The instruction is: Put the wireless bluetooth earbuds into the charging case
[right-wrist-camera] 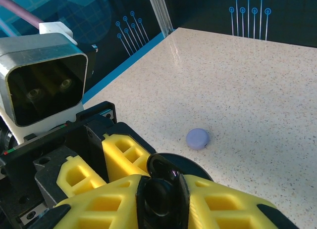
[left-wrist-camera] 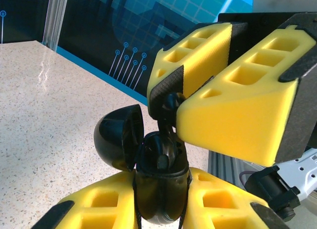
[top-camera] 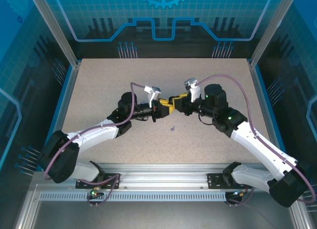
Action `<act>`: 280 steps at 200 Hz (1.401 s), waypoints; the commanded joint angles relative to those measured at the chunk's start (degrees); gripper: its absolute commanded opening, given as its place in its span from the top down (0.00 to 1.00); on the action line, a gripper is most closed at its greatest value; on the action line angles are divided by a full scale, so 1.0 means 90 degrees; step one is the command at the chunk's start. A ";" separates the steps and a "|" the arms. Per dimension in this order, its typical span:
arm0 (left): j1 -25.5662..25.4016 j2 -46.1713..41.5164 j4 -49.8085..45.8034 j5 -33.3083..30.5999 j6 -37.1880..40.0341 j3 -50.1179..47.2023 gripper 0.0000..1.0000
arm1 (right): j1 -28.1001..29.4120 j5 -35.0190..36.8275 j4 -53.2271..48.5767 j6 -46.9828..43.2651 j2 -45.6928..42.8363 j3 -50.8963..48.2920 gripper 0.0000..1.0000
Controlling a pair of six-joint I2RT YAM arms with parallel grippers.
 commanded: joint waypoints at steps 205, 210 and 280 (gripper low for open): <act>-0.0051 -0.0335 -0.0185 -0.0178 0.0277 0.0053 1.00 | 0.0130 0.0024 -0.0619 0.0028 -0.0293 0.0428 0.38; -0.0047 -0.0340 -0.0204 -0.0180 0.0292 0.0060 1.00 | 0.0126 0.0030 -0.0622 0.0037 -0.0306 0.0437 0.38; -0.0051 -0.0447 -0.0323 -0.0263 0.0430 0.0045 1.00 | 0.0220 0.0375 -0.1021 0.0038 -0.0149 0.0663 0.37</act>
